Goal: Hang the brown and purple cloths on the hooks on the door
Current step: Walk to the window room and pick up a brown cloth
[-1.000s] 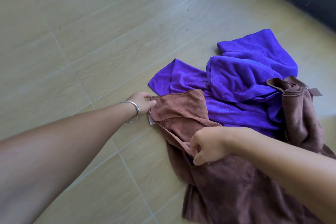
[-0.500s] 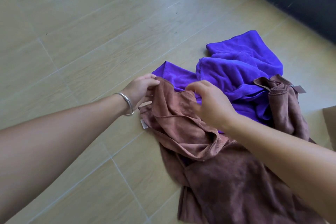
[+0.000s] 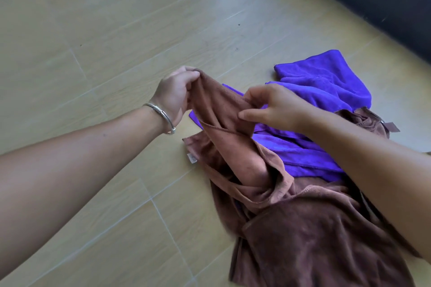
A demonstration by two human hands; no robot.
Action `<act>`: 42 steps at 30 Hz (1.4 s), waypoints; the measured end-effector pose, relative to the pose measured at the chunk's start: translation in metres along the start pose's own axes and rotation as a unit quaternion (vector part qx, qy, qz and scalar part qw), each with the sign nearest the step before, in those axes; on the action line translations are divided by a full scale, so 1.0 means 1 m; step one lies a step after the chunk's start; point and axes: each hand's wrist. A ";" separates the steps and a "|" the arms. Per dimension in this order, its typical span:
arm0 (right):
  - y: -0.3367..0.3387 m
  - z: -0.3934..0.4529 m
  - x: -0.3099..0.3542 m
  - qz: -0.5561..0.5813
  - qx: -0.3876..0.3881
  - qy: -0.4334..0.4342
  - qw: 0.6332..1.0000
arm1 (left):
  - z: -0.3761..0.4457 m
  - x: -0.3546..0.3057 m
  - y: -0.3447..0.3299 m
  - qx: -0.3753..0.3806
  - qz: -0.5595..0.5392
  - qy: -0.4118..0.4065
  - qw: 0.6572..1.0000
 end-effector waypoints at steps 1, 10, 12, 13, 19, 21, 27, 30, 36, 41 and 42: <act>0.008 -0.001 0.006 -0.021 -0.006 0.002 1.000 | -0.002 -0.007 0.000 -0.009 -0.002 -0.016 1.000; 0.096 -0.030 0.093 -0.090 0.018 -0.020 0.996 | -0.043 -0.134 0.013 -0.119 0.046 -0.136 0.982; 0.114 -0.039 0.119 -0.116 0.019 -0.020 0.993 | -0.062 -0.164 0.025 -0.152 0.064 -0.140 0.976; 0.122 -0.042 0.130 -0.120 0.015 -0.020 0.992 | -0.071 -0.176 0.032 -0.168 0.076 -0.143 0.972; 0.158 -0.048 0.192 -0.179 -0.027 -0.055 0.982 | -0.131 -0.257 0.077 -0.236 0.105 -0.131 0.957; 0.162 -0.043 0.223 -0.192 -0.014 -0.081 0.978 | -0.154 -0.288 0.096 -0.259 0.110 -0.124 0.951; 0.177 -0.010 0.340 -0.200 -0.137 -0.064 0.968 | -0.210 -0.367 0.155 -0.328 0.114 -0.115 0.931; 0.186 0.005 0.397 -0.201 -0.176 -0.039 0.963 | -0.233 -0.401 0.181 -0.357 0.127 -0.117 0.918; 0.199 0.016 0.493 -0.195 -0.221 0.027 0.955 | -0.281 -0.463 0.223 -0.397 0.122 -0.137 0.899; 0.199 0.012 0.540 -0.176 -0.246 0.089 0.949 | -0.326 -0.497 0.240 -0.424 0.111 -0.164 0.883; 0.196 0.007 0.545 -0.163 -0.241 0.099 0.952 | -0.338 -0.496 0.240 -0.426 0.112 -0.165 0.882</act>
Point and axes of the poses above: each hand's wrist, its own z-axis towards the middle knuckle, its own y-axis out of the back of the hand, x = y × z, and after that the axes turned 6 degrees about x, right-handed
